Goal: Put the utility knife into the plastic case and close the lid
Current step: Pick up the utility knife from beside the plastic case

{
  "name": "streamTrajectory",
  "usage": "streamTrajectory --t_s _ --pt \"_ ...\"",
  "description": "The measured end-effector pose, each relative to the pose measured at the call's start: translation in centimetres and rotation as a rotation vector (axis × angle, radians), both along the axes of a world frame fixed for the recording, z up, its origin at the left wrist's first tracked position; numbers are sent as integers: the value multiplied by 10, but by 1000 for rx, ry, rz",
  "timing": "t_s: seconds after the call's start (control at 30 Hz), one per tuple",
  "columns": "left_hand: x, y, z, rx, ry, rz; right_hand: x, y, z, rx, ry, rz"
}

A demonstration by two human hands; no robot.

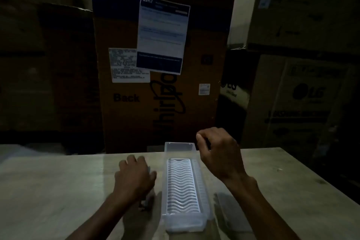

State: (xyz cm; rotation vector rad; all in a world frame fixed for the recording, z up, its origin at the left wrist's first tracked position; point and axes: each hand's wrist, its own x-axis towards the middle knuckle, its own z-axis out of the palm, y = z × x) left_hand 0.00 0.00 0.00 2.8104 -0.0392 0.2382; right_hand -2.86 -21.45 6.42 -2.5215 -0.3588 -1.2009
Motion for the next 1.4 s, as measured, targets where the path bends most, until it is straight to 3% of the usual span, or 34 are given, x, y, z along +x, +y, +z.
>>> streamTrajectory --t_s 0.2,0.5,1.23,1.3,1.4 --pt "-2 -5 -31 60 180 69 8 1 -7 169 237 53" --pt "1 -16 -34 -41 178 105 7 -1 -7 103 471 60" --pt "16 -8 -29 -182 148 131 7 5 -6 79 606 107" --pt "15 -4 -33 -256 120 157 5 5 -4 79 613 109" --pt "6 6 -25 -605 97 158 3 5 -1 100 597 112"
